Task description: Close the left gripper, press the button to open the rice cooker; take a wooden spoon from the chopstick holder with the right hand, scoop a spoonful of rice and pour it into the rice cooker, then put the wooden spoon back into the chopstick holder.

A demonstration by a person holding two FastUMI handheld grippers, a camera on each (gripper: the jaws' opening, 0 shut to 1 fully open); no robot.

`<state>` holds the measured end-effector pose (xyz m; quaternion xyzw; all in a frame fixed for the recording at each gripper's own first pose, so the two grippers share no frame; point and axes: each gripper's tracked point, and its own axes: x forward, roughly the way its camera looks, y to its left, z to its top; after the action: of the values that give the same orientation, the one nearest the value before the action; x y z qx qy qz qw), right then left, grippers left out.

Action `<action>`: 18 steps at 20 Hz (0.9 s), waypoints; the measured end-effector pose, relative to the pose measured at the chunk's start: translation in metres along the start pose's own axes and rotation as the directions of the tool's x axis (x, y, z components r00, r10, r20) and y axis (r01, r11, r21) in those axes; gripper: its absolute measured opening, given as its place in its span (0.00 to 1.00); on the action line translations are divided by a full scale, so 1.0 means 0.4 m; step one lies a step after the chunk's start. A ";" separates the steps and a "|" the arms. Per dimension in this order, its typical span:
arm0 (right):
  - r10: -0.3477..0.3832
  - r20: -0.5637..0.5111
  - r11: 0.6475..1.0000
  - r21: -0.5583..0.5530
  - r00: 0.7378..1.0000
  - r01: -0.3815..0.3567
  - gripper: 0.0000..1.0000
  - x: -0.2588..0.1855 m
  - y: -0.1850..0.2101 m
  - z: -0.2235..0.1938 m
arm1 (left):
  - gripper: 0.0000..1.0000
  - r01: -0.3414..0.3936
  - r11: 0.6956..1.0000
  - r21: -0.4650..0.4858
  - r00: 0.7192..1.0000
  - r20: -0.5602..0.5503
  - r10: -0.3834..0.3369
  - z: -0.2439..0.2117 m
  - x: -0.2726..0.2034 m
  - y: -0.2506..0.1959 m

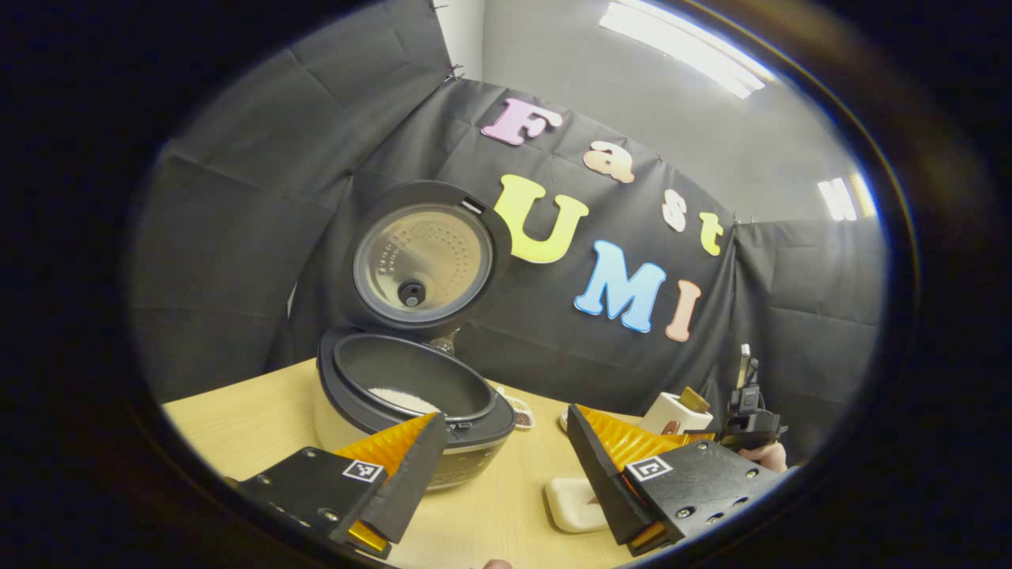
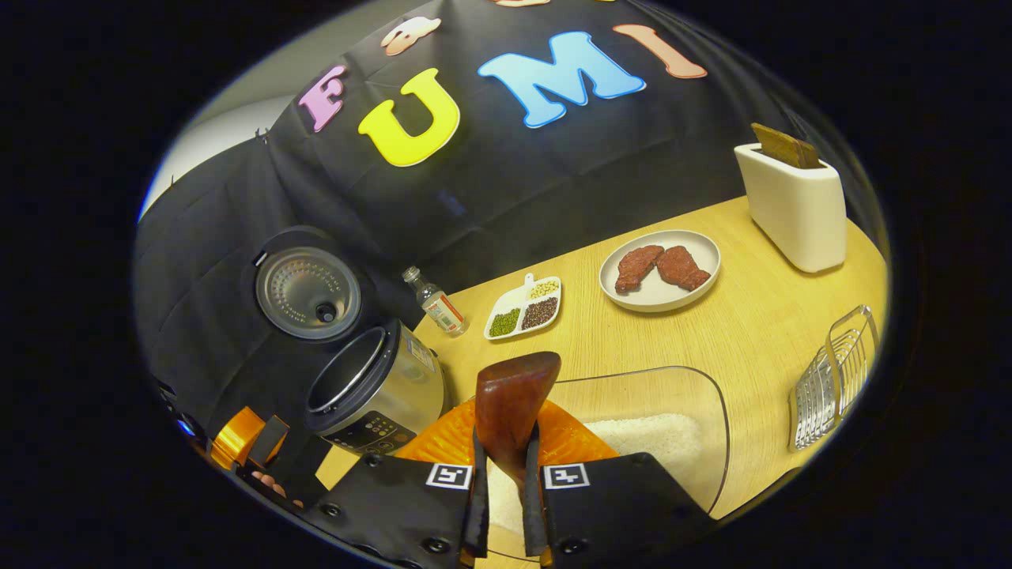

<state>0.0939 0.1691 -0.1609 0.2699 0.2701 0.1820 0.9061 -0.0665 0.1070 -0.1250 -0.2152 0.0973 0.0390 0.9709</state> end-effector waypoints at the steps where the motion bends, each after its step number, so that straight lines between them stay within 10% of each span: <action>1: 0.016 0.003 0.999 0.047 1.000 -0.016 0.19 0.002 0.004 0.001 | 0.95 -0.001 1.000 -0.010 1.000 -0.002 0.001 -0.002 -0.002 -0.002; 18: 0.056 0.089 0.883 0.461 0.994 -0.091 0.19 -0.031 -0.090 0.067 | 0.95 -0.023 0.999 0.028 0.999 0.023 0.022 0.038 -0.043 -0.034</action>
<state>0.1064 0.1241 -0.1583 0.4955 0.2619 0.1363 0.8169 -0.0791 0.1007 -0.1027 -0.1999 0.0890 0.0509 0.9744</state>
